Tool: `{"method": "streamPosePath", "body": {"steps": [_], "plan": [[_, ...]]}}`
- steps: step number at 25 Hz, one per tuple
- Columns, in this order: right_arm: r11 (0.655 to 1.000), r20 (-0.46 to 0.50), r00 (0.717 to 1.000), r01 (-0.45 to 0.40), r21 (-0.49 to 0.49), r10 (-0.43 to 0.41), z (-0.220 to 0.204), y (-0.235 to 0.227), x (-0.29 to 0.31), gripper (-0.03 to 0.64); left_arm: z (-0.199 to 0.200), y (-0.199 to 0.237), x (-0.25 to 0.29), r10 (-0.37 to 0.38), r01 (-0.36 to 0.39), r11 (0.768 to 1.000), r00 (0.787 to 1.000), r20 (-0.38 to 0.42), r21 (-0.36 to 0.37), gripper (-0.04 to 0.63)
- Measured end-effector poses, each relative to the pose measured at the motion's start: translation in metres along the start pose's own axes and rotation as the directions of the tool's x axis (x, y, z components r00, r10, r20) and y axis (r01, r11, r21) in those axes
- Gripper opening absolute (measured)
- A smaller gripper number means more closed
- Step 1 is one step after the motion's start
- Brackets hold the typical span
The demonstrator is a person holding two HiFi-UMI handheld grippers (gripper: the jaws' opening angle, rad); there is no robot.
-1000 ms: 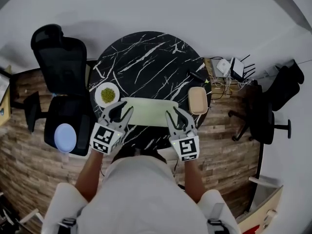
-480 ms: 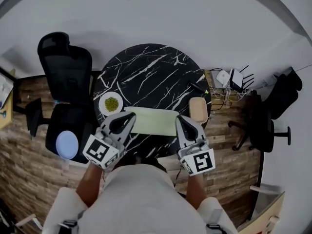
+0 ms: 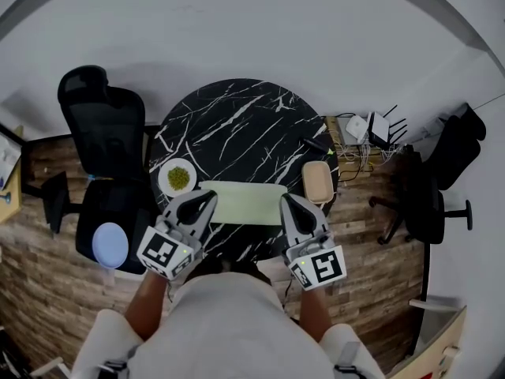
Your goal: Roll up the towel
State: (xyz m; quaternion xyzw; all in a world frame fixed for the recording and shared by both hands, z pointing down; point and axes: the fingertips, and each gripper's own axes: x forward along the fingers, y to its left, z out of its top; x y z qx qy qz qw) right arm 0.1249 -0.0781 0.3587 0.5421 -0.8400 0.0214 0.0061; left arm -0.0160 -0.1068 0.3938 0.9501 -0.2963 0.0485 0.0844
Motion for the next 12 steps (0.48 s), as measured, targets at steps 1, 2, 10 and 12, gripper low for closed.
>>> {"method": "streamPosePath", "body": {"steps": [1, 2, 10, 12], "plan": [[1.000, -0.001, 1.000, 0.001, -0.001, -0.001, -0.0004, -0.0002, 0.0006, -0.008, 0.0000, -0.0003, 0.0007, 0.000, 0.000, 1.000, 1.000, -0.002, -0.004, 0.006], [1.000, -0.004, 1.000, -0.001, -0.004, 0.001, -0.0007, 0.0003, 0.0013, -0.008, 0.0006, -0.0005, 0.0012, 0.001, -0.001, 1.000, 1.000, -0.004, -0.006, 0.006], [0.999, -0.009, 1.000, -0.026, -0.022, 0.026, 0.0018, 0.0035, 0.0045, -0.008, 0.0020, 0.0027, -0.0017, 0.030, -0.030, 0.999, 1.000, 0.009, -0.034, 0.006], [0.999, -0.011, 0.999, -0.032, -0.032, 0.032, 0.0037, 0.0045, 0.0054, -0.008, 0.0023, 0.0030, -0.0021, 0.036, -0.036, 0.998, 0.999, 0.005, -0.042, 0.006]]}}
